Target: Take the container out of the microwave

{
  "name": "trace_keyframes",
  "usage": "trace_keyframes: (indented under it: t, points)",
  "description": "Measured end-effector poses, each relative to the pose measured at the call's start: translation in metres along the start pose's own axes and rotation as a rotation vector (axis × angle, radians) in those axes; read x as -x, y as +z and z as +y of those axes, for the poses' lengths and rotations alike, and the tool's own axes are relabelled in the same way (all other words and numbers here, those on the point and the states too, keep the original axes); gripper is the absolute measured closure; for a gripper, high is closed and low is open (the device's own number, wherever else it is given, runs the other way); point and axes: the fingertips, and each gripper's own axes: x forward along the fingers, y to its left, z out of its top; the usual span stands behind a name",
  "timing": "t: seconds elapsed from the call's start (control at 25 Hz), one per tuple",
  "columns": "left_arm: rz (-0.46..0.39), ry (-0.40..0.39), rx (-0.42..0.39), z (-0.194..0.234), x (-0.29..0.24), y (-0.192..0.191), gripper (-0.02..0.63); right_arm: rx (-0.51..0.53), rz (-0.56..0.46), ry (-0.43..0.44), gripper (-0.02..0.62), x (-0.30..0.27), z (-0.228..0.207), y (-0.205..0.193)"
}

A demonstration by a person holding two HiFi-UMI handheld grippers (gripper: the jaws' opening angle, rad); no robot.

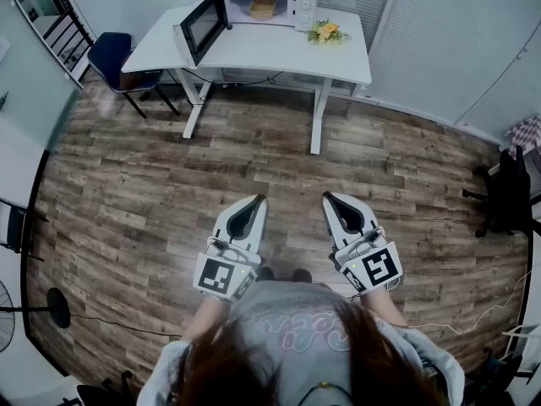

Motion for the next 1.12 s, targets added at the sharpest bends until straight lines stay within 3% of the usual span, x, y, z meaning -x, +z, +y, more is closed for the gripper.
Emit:
trace_keyframes:
  t: [0.88, 1.04, 1.12]
  points:
    - [-0.01, -0.036, -0.075, -0.029, -0.02, 0.007, 0.592, -0.001, -0.029, 0.001, 0.591, 0.012, -0.015, 0.005]
    - [-0.025, -0.029, -0.056, -0.036, -0.025, 0.008, 0.591, -0.022, -0.041, 0.003, 0.591, 0.014, -0.018, 0.005]
    - [-0.028, -0.02, -0.046, -0.039, -0.026, 0.009, 0.591, -0.052, -0.059, 0.019, 0.55, 0.017, -0.018, 0.007]
